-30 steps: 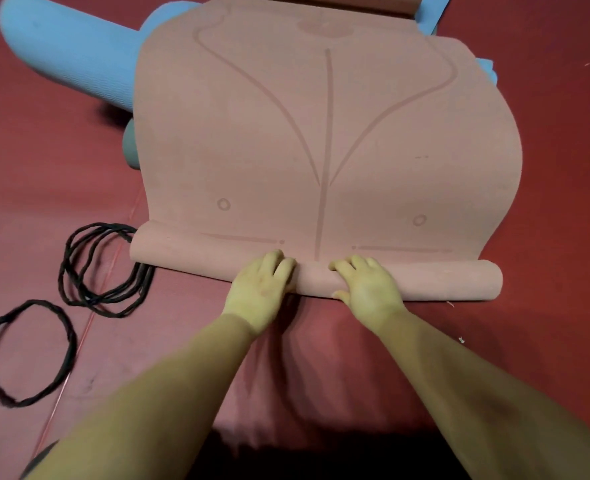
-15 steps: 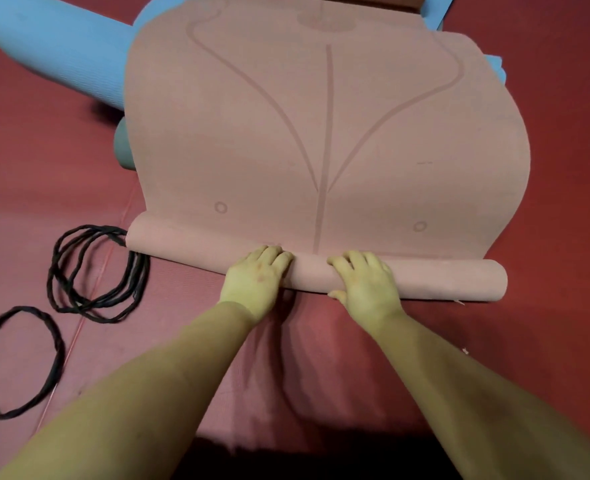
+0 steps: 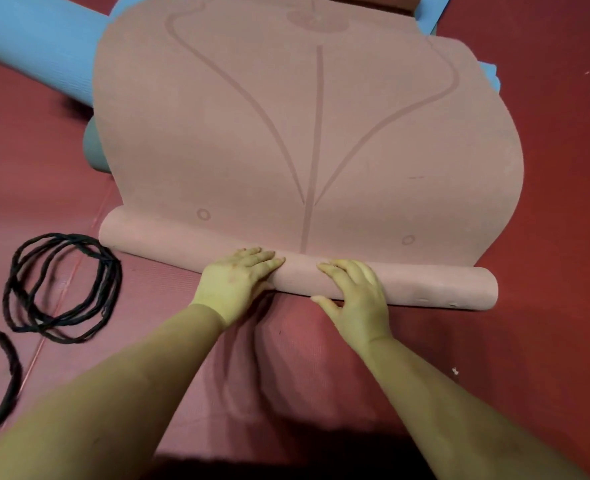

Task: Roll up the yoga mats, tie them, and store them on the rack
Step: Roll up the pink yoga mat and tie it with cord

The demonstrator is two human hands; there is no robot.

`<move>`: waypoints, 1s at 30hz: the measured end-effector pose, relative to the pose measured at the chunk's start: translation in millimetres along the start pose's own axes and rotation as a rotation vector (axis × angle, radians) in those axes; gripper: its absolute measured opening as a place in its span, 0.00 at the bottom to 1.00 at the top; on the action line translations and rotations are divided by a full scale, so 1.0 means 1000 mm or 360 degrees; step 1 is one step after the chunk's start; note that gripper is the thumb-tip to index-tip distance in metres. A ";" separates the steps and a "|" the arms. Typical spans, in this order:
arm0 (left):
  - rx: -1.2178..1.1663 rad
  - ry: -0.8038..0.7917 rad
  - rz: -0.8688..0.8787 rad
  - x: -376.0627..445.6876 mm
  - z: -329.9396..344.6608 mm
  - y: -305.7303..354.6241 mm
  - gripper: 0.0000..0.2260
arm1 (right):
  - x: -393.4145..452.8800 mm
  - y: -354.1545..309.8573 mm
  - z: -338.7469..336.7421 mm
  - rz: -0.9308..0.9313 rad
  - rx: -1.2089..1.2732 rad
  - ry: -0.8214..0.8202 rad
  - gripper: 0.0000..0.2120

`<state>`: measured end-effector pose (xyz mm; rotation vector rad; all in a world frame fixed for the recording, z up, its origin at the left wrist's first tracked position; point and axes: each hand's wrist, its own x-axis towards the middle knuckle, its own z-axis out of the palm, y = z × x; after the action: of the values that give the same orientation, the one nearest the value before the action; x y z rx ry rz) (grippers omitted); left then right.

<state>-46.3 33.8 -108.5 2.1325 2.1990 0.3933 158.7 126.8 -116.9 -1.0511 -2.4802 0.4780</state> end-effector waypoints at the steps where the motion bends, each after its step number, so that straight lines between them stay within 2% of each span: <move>1: -0.0025 0.0029 0.0011 0.000 0.001 -0.001 0.20 | 0.004 0.001 0.002 0.0045 0.0053 0.0020 0.21; 6: -0.0120 0.0126 0.0088 0.003 0.013 -0.001 0.23 | 0.022 0.009 0.001 0.0127 0.0195 -0.0071 0.19; 9: -0.0201 0.0185 0.0030 0.014 0.018 0.002 0.19 | 0.031 0.009 0.000 0.0188 0.0207 -0.0116 0.19; 12: -0.0201 0.0102 0.0044 0.018 0.017 -0.003 0.20 | 0.014 0.005 0.006 -0.0019 -0.0030 0.0062 0.21; 14: -0.0219 0.0056 0.0050 0.020 0.016 -0.005 0.21 | 0.004 0.004 0.012 -0.0108 -0.0081 0.0065 0.23; 20: -0.0109 0.0131 0.0107 0.019 0.019 -0.004 0.20 | 0.035 0.016 0.007 -0.0059 0.0036 -0.0011 0.20; 24: -0.0135 0.0121 0.0051 0.024 0.021 -0.008 0.28 | 0.039 0.015 0.006 -0.0055 -0.0031 -0.0062 0.23; 28: -0.0137 0.0078 0.0130 0.027 0.017 -0.014 0.23 | 0.027 0.017 0.011 -0.0203 -0.0150 -0.0045 0.30; 30: -0.0111 0.0100 0.0140 0.028 0.018 -0.014 0.18 | 0.032 0.015 0.008 -0.0233 -0.0175 -0.0044 0.30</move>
<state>-57.4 63.7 -124.8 2.2150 2.0942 0.5409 143.4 159.7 -123.2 -0.9000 -2.6102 0.3163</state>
